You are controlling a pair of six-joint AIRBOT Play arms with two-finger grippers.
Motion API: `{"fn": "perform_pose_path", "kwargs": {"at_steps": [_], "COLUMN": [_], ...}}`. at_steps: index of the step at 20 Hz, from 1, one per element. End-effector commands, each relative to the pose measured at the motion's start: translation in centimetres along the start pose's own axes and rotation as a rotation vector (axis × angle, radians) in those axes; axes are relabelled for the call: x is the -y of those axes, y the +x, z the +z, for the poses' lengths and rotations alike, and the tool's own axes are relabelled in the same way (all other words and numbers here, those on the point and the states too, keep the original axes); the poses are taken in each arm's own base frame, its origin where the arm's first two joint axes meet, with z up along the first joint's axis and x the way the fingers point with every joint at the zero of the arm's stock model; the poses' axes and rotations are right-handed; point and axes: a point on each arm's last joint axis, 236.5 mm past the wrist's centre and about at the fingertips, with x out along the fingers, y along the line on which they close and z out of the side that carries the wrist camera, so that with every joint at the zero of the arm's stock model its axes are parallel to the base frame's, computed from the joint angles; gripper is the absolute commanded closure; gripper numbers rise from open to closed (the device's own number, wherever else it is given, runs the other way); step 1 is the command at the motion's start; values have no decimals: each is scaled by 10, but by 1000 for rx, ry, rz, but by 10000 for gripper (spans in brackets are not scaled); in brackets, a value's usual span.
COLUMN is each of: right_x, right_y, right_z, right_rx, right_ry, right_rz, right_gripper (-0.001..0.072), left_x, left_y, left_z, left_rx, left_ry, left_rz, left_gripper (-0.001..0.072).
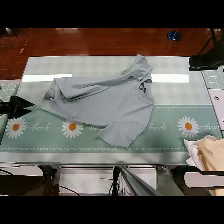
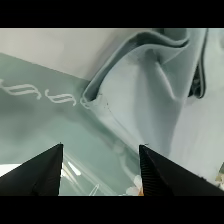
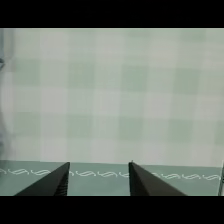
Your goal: Fold the shirts.
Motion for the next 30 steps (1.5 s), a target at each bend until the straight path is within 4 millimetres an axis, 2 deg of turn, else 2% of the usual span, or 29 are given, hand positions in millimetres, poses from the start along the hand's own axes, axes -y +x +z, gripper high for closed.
{"fn": "perform_pose_path", "kwargs": {"at_steps": [1, 4, 7, 8, 9, 12, 14, 16, 19, 21, 24, 26, 28, 30], "right_x": [-4, -7, -13, -17, -19, -21, -20, -8, 2, -9, -47, -77, -103, -125], "right_y": [17, 24, 24, 23, 22, 17, 8, -1, -3, 6, 29, 46, 62, 72], "right_z": [-19, -28, -27, -27, -26, -27, -29, -42, -80, -123, -192, -229, -249, -254], "right_rx": [-67, -95, -91, -90, -88, -81, -79, -115, -187, -230, -278, -294, -287, -281], "right_ry": [1, 3, 8, 10, 11, 13, 11, 9, 131, 258, 359, 400, 442, 487], "right_rz": [27, 39, 66, 81, 89, 96, 95, 69, 183, 326, 458, 498, 536, 588], "right_gripper": [277, 277, 277, 277, 277, 278, 278, 278, 275, 249, 230, 230, 230, 230], "left_x": [1, 4, -1, -2, -4, 0, 4, 8, 15, 20, 24, 24, 25, 26], "left_y": [37, 52, 51, 51, 51, 49, 46, 41, 34, 30, 26, 26, 26, 26], "left_z": [4, 18, 28, 28, 26, 28, 28, 28, 29, 31, 33, 33, 31, 29], "left_rx": [-40, -4, 23, 25, 18, 19, 6, -9, -23, -26, -27, -30, -37, -44], "left_ry": [17, 67, 44, 18, -3, -29, -24, -11, 13, 37, 63, 63, 66, 81], "left_rz": [29, 88, 126, 132, 138, 126, 115, 103, 89, 83, 79, 78, 75, 71], "left_gripper": [164, 165, 189, 230, 391, 680, 681, 681, 681, 681, 681, 681, 680, 681]}}
